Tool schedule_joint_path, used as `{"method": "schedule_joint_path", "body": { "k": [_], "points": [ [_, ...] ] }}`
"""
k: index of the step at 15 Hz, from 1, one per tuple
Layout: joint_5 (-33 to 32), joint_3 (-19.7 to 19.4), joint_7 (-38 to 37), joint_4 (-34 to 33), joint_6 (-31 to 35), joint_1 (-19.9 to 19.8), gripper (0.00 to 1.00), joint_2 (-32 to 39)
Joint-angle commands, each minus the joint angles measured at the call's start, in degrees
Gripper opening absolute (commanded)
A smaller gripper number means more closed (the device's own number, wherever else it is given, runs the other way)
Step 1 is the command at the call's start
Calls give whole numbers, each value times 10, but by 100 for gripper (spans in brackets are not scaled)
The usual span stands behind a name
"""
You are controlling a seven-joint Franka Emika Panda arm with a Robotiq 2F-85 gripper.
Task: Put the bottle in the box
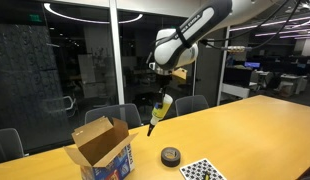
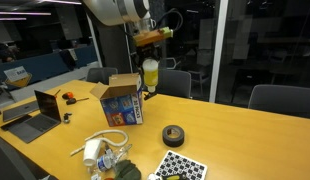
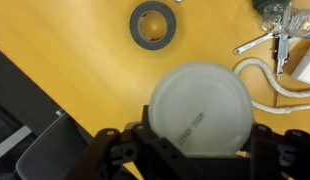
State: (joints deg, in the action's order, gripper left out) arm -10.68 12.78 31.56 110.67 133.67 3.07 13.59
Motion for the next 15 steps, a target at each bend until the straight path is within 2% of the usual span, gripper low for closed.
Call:
{"method": "schedule_joint_path", "body": {
  "k": [1, 4, 6, 15],
  "points": [
    [-53, -13, -48, -84, -84, 43, 48, -24],
    [-85, -8, -67, -152, -140, 68, 48, -14],
    [-88, -3, -68, -189, -153, 81, 48, 4],
    [-5, 15, -50, -293, -110, 101, 48, 107]
  ]
}}
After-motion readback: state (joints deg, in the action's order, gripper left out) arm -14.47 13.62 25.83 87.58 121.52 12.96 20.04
